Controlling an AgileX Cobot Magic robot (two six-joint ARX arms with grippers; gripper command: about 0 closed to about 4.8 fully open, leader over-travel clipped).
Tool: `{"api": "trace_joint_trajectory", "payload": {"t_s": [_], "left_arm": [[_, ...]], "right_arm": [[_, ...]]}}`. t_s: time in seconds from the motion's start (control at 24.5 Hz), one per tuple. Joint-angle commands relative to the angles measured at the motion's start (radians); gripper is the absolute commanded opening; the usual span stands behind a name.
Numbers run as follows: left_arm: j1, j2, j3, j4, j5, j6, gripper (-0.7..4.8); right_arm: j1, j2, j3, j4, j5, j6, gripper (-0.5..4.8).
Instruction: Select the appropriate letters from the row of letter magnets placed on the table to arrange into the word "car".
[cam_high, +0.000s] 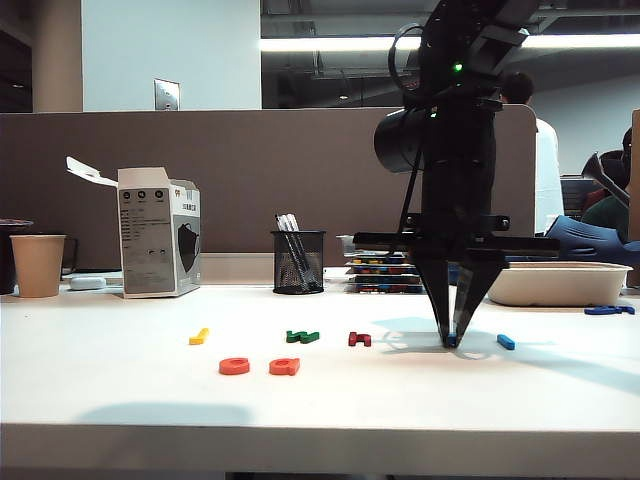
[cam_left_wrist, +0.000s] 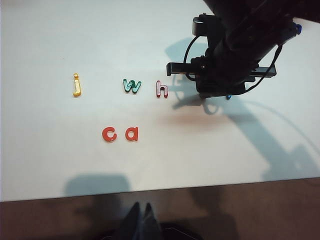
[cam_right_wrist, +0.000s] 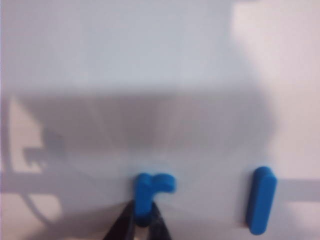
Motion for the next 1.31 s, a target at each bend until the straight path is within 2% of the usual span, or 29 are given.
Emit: {"api": "trace_joint_trajectory", "payload": {"t_s": [0.04, 0.12, 0.61, 1.31], "left_arm": [[0.001, -0.002, 0.004, 0.0, -0.01, 0.003, -0.05], [0.001, -0.002, 0.004, 0.0, -0.01, 0.003, -0.05], [0.001, -0.002, 0.004, 0.0, -0.01, 0.003, -0.05], [0.001, -0.002, 0.004, 0.0, -0.01, 0.003, -0.05]], "right_arm": [[0.002, 0.022, -0.014, 0.01, -0.002, 0.004, 0.3], [0.002, 0.022, -0.014, 0.01, -0.002, 0.004, -0.07], [0.02, -0.004, -0.014, -0.013, -0.046, 0.006, -0.08], [0.171, -0.076, -0.014, 0.003, -0.064, 0.1, -0.08]]}}
